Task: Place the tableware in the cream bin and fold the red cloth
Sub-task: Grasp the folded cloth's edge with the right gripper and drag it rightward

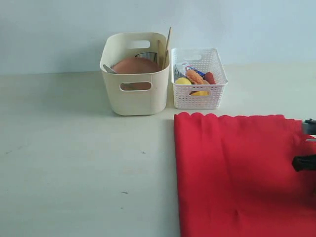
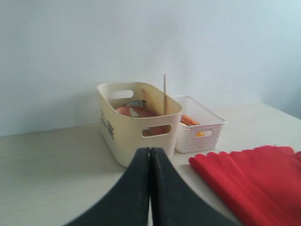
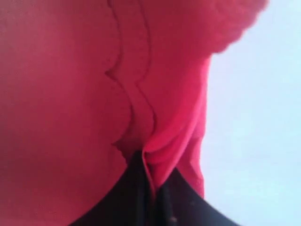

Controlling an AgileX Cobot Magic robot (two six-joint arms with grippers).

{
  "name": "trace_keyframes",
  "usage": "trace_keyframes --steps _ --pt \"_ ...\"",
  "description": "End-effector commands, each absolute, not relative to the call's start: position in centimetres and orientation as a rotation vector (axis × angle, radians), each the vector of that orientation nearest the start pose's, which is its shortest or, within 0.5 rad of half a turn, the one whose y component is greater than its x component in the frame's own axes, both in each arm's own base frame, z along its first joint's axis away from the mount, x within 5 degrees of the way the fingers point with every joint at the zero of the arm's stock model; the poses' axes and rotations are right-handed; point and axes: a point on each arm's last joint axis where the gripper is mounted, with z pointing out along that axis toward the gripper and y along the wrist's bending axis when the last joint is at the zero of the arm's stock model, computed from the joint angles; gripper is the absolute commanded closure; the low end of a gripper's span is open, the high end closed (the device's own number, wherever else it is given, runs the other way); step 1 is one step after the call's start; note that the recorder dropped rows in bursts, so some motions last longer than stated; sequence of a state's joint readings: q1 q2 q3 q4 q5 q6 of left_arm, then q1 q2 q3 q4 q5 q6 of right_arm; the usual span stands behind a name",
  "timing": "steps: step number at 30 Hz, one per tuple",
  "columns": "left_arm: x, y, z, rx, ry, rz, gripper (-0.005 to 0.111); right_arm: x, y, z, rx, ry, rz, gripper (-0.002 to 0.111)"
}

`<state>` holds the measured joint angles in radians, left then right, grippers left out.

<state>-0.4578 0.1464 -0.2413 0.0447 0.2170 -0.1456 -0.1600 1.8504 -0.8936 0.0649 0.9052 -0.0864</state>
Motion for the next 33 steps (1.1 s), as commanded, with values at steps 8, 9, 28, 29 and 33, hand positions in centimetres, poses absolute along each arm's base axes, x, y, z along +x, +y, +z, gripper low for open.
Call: trace_keyframes --steps 8,9,28,29,33 --pt "5.4 -1.5 25.6 0.136 1.693 -0.295 0.107 27.1 -11.3 13.1 0.51 3.246 0.058 0.108" --pt "5.4 -1.5 25.6 0.135 1.694 -0.296 0.107 27.3 -11.8 13.4 0.53 3.231 0.055 0.108" --pt "4.6 -1.2 24.8 0.061 1.652 -0.327 0.107 28.8 -20.6 11.4 0.872 3.028 0.32 0.108" --pt "4.7 -1.2 24.3 0.057 1.662 -0.322 0.107 29.0 -21.0 11.3 0.894 3.001 0.354 0.108" --pt "4.8 -1.2 22.7 0.043 1.697 -0.312 0.107 30.3 -21.8 10.9 0.903 2.922 0.52 0.108"
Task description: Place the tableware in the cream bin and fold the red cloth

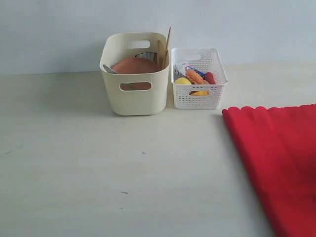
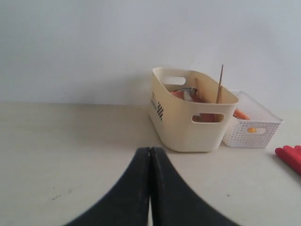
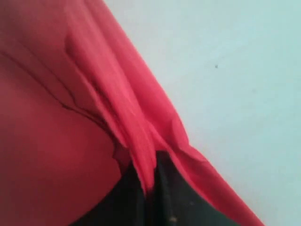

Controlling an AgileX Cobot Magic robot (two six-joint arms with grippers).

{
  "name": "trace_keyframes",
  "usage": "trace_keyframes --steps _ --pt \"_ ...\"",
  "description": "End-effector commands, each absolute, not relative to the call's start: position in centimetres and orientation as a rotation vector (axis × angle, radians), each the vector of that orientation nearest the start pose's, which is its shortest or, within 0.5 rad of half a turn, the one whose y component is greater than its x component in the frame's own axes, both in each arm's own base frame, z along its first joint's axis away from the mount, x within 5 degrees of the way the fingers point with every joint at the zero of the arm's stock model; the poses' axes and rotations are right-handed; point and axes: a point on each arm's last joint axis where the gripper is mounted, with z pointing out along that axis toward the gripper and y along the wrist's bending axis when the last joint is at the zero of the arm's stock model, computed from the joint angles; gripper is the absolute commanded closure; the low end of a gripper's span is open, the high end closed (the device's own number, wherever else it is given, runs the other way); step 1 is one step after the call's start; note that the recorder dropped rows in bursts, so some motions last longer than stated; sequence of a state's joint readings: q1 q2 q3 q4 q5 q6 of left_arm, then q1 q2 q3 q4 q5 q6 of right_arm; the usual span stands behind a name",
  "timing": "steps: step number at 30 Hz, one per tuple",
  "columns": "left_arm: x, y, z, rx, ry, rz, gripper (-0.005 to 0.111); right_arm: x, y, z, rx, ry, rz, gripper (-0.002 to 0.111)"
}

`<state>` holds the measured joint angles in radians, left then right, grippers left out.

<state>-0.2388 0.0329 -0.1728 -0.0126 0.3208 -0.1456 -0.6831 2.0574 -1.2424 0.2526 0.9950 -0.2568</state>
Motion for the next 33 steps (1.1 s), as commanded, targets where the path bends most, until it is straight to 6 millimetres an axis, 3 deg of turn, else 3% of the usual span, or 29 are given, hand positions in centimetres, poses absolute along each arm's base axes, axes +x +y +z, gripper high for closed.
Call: trace_keyframes --steps 1,9,17,21,24,28,33 --pt "4.8 -1.2 22.4 0.039 1.697 -0.308 0.107 30.7 -21.9 10.7 0.9 2.914 0.54 0.108" --pt "5.0 -0.9 21.6 -0.012 1.717 -0.271 0.107 32.9 -23.1 9.4 0.923 2.805 0.658 0.108" --pt "5.0 -0.7 21.6 -0.047 1.715 -0.241 0.107 30.3 -28.2 9.7 1.11 2.658 0.617 0.108" --pt "5.0 -0.7 21.6 -0.056 1.714 -0.233 0.107 29.4 -29.6 9.4 1.189 2.567 0.638 0.108" --pt "5.0 -0.6 21.6 -0.064 1.714 -0.227 0.107 30.0 -29.5 8.8 1.198 2.496 0.716 0.108" --pt "5.0 -0.6 21.6 -0.066 1.714 -0.225 0.107 32.2 -28.2 8.9 1.143 2.355 0.869 0.108" --pt "5.0 -0.6 21.6 -0.071 1.713 -0.22 0.107 35.5 -26.5 9.2 1.073 2.348 0.888 0.108"
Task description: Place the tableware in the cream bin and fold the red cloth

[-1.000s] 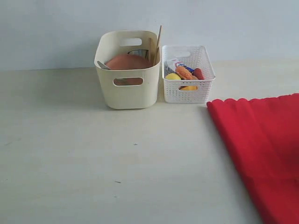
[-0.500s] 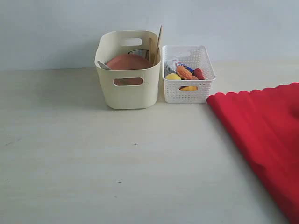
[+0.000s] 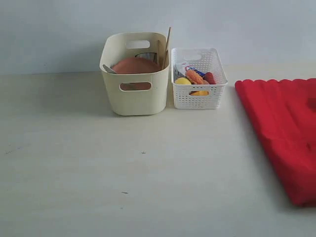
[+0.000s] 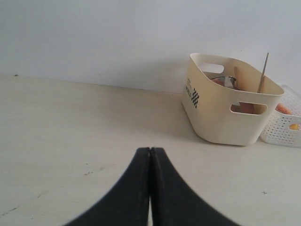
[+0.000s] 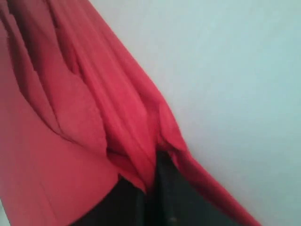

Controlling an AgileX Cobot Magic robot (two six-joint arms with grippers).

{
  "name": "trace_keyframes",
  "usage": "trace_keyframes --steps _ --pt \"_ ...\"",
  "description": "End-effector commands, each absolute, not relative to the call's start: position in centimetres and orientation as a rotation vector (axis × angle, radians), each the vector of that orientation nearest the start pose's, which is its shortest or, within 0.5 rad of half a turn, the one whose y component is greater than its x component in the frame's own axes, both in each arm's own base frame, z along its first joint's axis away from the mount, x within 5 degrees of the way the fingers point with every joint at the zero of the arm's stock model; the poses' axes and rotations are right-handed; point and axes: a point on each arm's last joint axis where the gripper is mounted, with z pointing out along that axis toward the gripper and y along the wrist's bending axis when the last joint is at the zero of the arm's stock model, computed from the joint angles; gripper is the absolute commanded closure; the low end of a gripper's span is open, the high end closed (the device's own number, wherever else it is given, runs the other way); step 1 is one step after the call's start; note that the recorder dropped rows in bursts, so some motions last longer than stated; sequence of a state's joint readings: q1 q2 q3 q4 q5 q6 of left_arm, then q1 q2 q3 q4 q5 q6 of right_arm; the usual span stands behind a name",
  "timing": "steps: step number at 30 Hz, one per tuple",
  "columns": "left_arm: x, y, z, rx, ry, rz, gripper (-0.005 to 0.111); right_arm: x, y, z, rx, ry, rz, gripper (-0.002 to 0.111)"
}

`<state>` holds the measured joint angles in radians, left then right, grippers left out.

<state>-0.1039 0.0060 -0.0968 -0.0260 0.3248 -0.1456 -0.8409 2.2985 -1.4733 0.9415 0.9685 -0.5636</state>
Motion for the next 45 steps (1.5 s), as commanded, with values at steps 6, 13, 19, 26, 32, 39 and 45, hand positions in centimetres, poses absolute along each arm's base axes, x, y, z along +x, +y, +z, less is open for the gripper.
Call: trace_keyframes --steps 6,13,19,26,32,39,45 --pt "5.0 -0.4 21.6 -0.099 1.711 -0.196 0.107 38.8 -25.3 8.8 1.087 2.237 0.955 0.108" --pt "5.0 -0.1 21.6 -0.147 1.706 -0.155 0.107 43.0 -24.0 8.4 1.015 2.19 0.989 0.108" --pt "5.0 0.2 21.6 -0.201 1.699 -0.107 0.107 45.1 -24.7 8.1 1.069 2.084 0.992 0.108" --pt "5.2 0.4 20.0 -0.239 1.74 -0.078 0.107 45.4 -24.8 7.6 1.086 2.062 0.989 0.108" --pt "5.3 0.4 19.9 -0.24 1.744 -0.078 0.107 45.2 -24.2 7.5 1.028 2.127 1.022 0.089" --pt "5.3 0.4 19.9 -0.24 1.744 -0.078 0.107 44.4 -25.9 10.4 0.887 2.336 0.771 0.041" --pt "5.3 0.4 19.9 -0.24 1.744 -0.078 0.107 43.7 -27.2 15.3 0.844 2.379 0.469 0.04"
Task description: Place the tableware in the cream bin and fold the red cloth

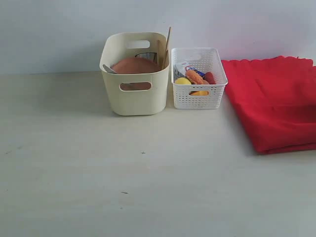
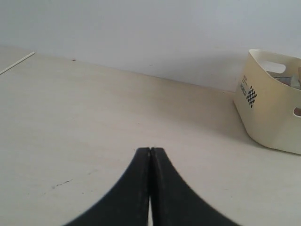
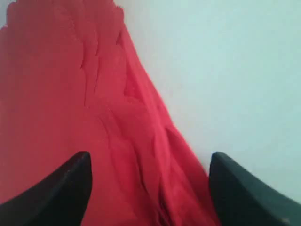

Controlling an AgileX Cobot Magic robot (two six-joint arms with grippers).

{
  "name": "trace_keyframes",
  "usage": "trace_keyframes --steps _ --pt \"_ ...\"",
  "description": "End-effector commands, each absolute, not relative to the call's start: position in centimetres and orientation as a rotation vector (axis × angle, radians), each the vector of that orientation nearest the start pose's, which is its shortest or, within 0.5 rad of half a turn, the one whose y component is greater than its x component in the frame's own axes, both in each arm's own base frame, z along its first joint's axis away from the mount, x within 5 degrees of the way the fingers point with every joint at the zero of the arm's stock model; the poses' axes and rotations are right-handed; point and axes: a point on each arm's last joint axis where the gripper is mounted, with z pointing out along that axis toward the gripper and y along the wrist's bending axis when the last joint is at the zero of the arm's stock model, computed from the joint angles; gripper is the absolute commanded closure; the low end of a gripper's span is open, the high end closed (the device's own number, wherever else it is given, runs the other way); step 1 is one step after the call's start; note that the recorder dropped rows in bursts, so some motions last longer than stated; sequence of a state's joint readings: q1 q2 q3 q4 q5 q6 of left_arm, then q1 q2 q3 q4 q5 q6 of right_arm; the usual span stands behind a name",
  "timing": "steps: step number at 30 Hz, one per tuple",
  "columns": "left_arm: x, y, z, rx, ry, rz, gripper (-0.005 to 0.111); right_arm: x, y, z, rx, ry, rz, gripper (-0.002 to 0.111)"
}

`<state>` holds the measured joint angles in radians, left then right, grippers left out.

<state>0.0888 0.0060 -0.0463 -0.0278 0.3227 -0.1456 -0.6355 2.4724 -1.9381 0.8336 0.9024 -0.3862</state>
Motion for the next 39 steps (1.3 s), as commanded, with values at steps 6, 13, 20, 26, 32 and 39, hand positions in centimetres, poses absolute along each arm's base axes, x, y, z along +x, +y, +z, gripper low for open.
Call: trace_keyframes --steps 6,13,20,26,32,39 --pt "5.3 0.4 19.9 -0.24 1.744 -0.078 0.107 42.4 -27.3 22.5 0.774 2.339 0.222 0.044" --pt "5.3 0.4 19.6 -0.241 1.751 -0.078 0.107 41.1 -24.7 28.4 0.659 2.366 0.117 0.084" --pt "5.4 0.5 18.4 -0.23 1.788 -0.053 0.107 40.9 -18.5 32.1 0.503 2.373 0.159 0.108" --pt "5.4 0.4 18.4 -0.207 1.793 -0.055 0.107 37.5 -10.0 34.6 0.308 2.263 0.128 0.108" --pt "5.4 -0.2 18.4 -0.11 1.803 -0.132 0.107 30.1 -4.5 35.5 0.103 2.216 0.035 0.108" --pt "5.4 -0.6 18.4 -0.018 1.808 -0.182 0.107 22.0 -1.9 35.8 0.025 2.115 0.012 0.108"
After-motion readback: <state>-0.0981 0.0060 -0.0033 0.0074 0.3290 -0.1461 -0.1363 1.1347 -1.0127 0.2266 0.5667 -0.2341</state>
